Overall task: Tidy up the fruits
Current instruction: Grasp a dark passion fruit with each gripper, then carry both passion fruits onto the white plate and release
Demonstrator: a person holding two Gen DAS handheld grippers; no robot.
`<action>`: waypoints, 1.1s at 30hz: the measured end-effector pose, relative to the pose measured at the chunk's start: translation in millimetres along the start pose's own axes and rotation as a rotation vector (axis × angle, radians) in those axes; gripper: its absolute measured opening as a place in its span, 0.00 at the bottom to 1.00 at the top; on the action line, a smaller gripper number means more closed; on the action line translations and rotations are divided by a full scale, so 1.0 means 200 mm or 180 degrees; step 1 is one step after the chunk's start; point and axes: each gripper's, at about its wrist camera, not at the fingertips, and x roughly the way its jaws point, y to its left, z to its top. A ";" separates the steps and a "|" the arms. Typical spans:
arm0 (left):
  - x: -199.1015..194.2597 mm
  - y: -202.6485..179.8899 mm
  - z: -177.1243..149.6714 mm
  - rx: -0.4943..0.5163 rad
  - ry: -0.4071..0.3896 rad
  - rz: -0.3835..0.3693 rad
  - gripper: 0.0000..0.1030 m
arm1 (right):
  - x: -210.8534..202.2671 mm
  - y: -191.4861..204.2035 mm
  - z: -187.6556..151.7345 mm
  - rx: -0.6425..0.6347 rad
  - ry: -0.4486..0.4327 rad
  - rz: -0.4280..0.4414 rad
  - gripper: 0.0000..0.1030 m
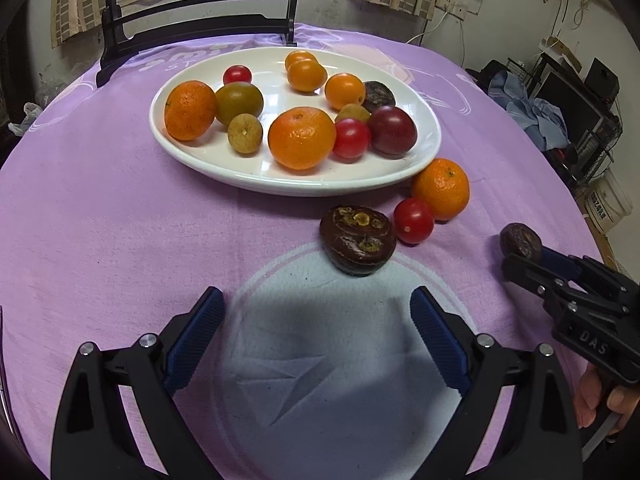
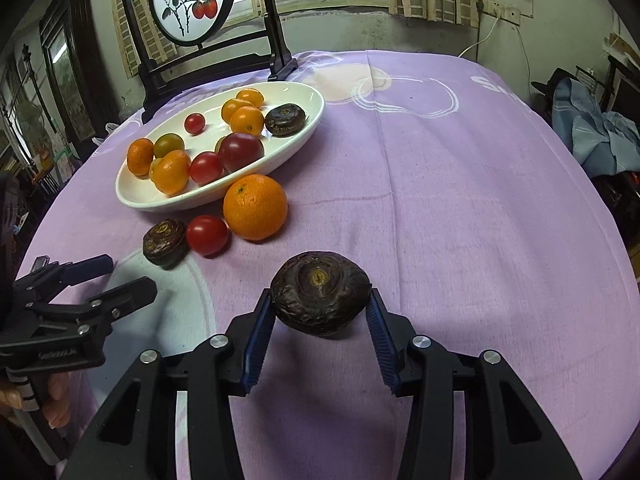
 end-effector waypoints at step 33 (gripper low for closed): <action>-0.25 -0.04 0.02 0.0366 -0.0251 -0.0042 0.40 | -0.09 0.01 -0.01 -0.0057 -0.0189 0.0222 0.46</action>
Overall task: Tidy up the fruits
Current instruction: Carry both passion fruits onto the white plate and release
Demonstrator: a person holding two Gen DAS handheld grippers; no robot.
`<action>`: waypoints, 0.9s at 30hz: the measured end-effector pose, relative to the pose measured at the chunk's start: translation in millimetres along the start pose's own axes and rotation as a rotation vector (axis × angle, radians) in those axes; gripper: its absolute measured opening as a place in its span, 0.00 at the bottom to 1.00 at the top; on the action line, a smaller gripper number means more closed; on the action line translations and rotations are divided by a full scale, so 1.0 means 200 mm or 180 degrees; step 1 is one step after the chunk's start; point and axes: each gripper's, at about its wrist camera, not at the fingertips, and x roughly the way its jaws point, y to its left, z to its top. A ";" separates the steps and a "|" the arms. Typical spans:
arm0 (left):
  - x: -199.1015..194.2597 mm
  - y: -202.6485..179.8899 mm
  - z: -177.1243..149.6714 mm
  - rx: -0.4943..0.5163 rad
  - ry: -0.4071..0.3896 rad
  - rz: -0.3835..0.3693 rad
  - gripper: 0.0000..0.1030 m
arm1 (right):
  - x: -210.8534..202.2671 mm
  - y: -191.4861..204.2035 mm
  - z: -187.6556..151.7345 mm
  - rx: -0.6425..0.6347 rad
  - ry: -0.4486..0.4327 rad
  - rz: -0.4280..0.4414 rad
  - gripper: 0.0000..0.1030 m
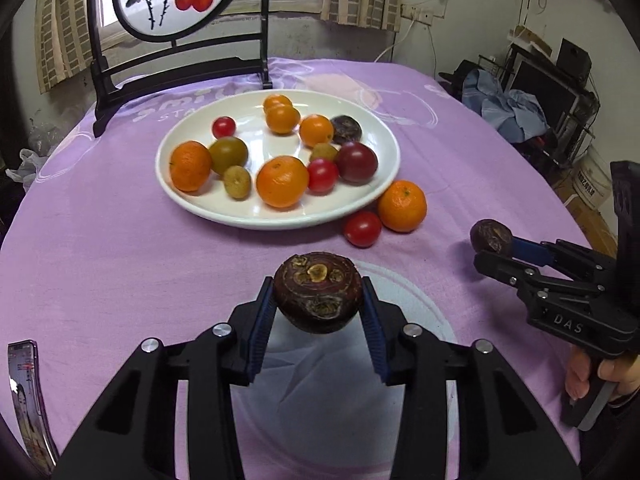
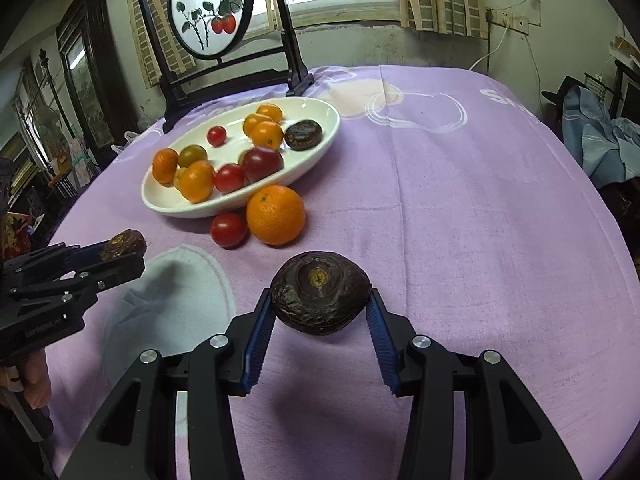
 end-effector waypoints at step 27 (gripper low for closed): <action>0.23 0.31 0.60 -0.0612 -0.0228 0.0806 0.84 | 0.37 0.21 0.61 -0.0283 -0.0124 0.0092 0.54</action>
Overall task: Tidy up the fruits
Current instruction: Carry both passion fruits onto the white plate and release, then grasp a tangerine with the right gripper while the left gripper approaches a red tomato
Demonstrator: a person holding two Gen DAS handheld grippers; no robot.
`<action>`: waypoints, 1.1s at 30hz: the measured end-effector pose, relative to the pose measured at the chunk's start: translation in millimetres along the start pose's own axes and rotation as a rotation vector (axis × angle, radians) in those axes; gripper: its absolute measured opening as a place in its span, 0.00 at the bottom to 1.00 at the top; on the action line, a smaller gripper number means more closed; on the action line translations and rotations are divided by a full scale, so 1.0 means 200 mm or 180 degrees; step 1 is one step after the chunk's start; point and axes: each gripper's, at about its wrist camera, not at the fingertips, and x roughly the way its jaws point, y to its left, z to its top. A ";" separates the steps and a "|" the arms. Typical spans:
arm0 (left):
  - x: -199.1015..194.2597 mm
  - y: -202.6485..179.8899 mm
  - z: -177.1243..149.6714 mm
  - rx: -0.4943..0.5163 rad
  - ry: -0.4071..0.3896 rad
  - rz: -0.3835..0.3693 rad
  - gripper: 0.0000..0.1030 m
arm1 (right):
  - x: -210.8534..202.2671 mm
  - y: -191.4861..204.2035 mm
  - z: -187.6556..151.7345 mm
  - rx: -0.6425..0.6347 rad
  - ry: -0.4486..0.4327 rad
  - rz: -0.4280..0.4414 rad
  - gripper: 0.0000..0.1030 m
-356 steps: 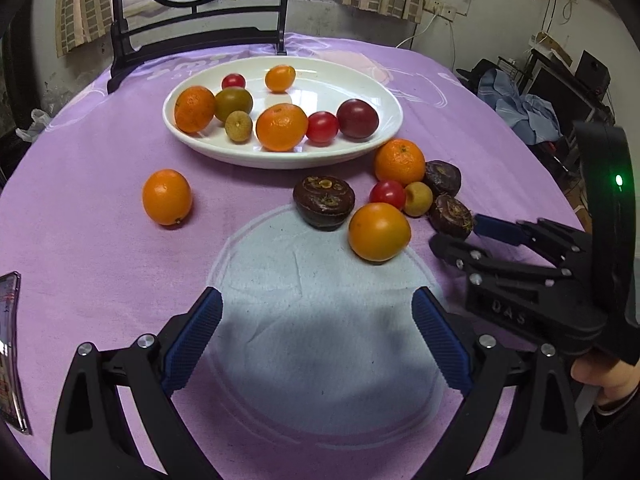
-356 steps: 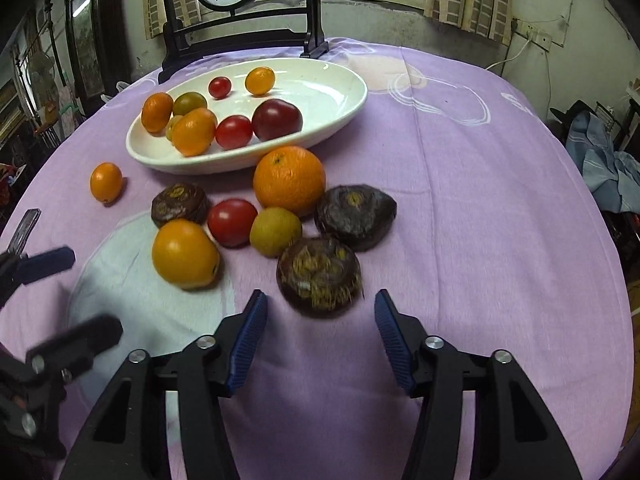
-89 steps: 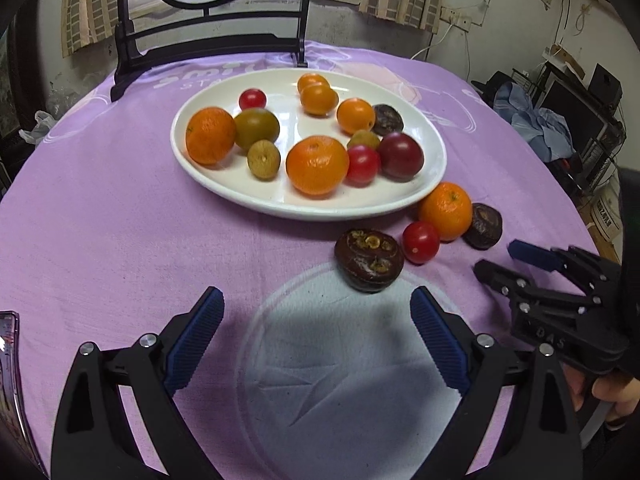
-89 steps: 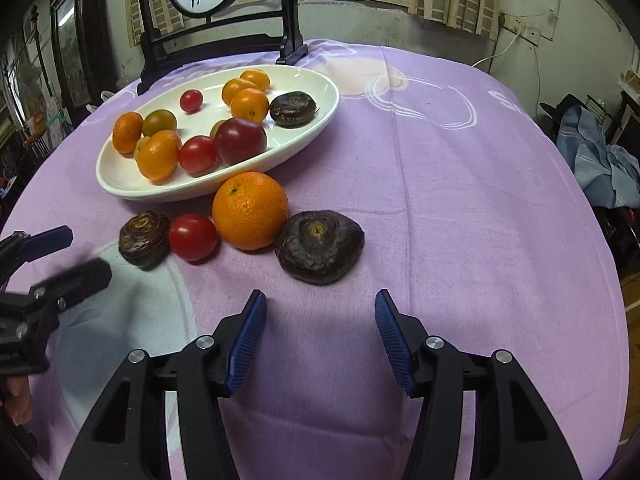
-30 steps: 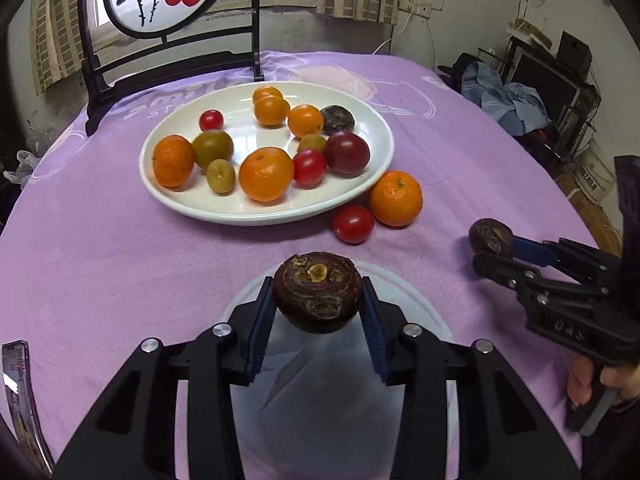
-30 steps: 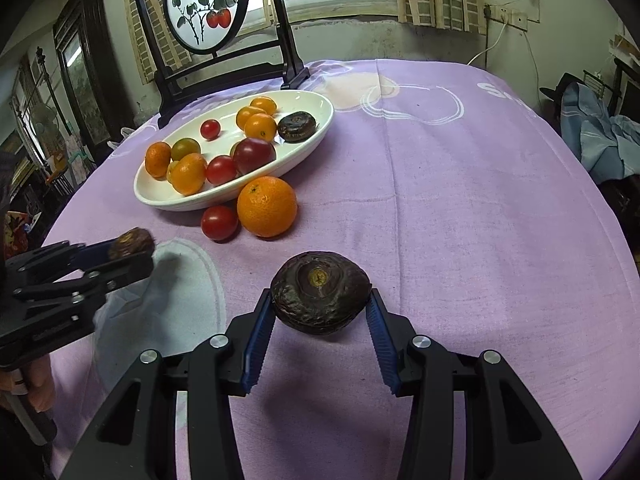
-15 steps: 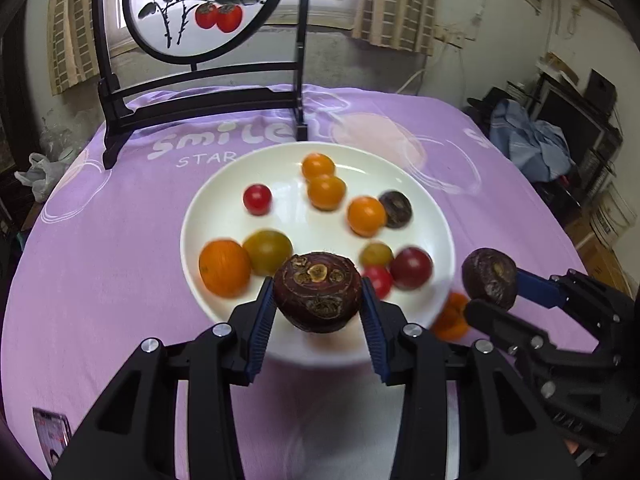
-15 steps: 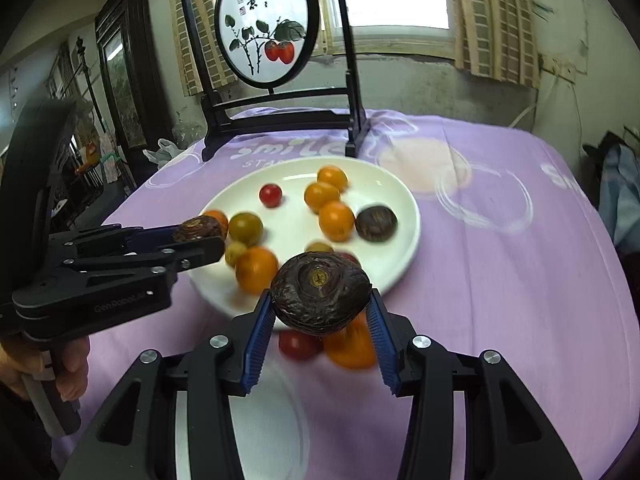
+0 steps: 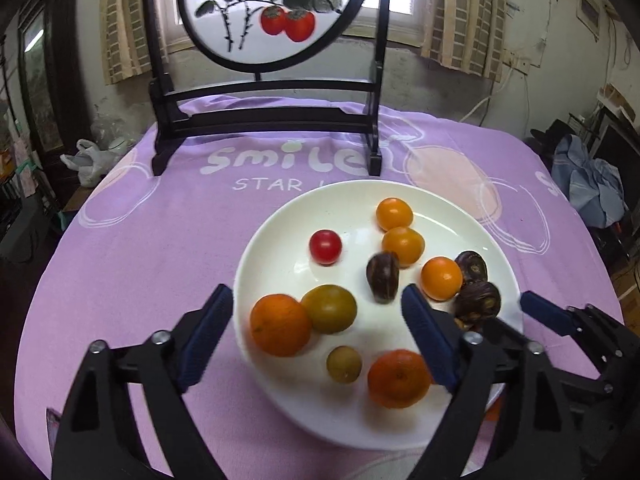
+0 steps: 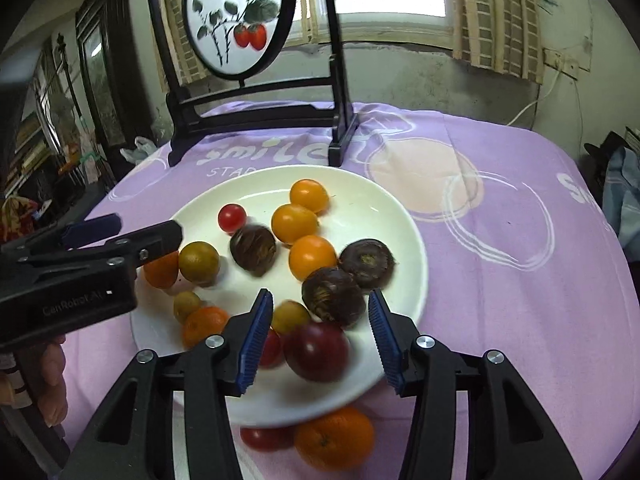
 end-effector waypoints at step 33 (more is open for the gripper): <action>-0.14 -0.01 -0.56 0.0132 0.0293 -0.0604 0.89 | 0.05 0.04 -0.34 -0.0339 0.0497 -0.0300 0.44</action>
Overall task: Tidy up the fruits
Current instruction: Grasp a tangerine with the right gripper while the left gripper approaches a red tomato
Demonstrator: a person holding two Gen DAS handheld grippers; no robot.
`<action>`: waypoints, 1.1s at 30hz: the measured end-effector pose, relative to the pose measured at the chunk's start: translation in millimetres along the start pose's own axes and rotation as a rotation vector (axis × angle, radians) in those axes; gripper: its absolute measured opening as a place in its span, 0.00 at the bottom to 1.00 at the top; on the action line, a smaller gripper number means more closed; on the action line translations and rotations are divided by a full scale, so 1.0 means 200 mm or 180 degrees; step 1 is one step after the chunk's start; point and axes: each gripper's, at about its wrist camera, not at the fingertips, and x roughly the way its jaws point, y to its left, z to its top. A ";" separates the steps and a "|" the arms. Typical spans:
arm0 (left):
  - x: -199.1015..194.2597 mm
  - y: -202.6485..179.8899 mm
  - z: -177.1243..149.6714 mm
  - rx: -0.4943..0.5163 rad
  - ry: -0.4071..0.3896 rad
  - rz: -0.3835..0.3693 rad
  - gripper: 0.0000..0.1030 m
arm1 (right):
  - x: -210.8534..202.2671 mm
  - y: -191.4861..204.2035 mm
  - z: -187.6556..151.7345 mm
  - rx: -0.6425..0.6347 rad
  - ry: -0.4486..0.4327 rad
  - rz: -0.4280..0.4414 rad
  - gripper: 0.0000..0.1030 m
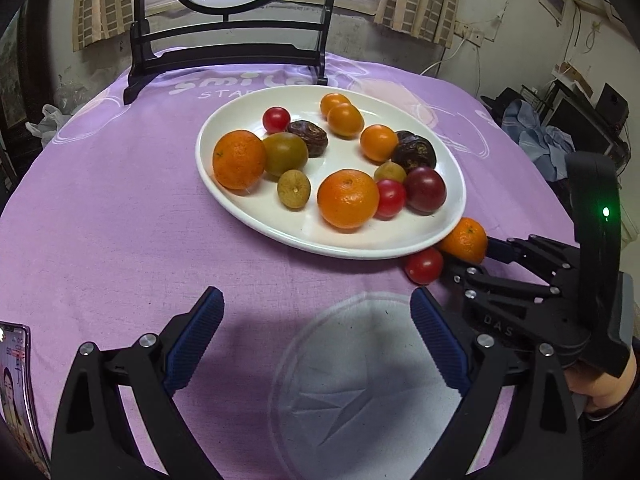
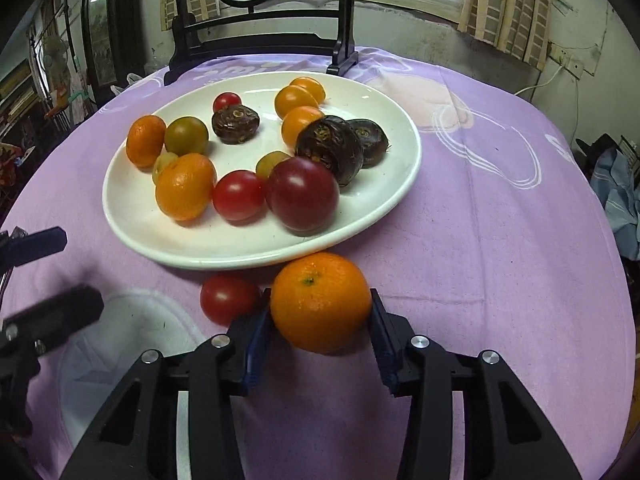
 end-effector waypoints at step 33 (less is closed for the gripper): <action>0.27 -0.41 0.08 0.0038 0.0289 0.0356 0.30 | -0.34 -0.35 -0.28 0.0642 -0.0121 0.0298 0.44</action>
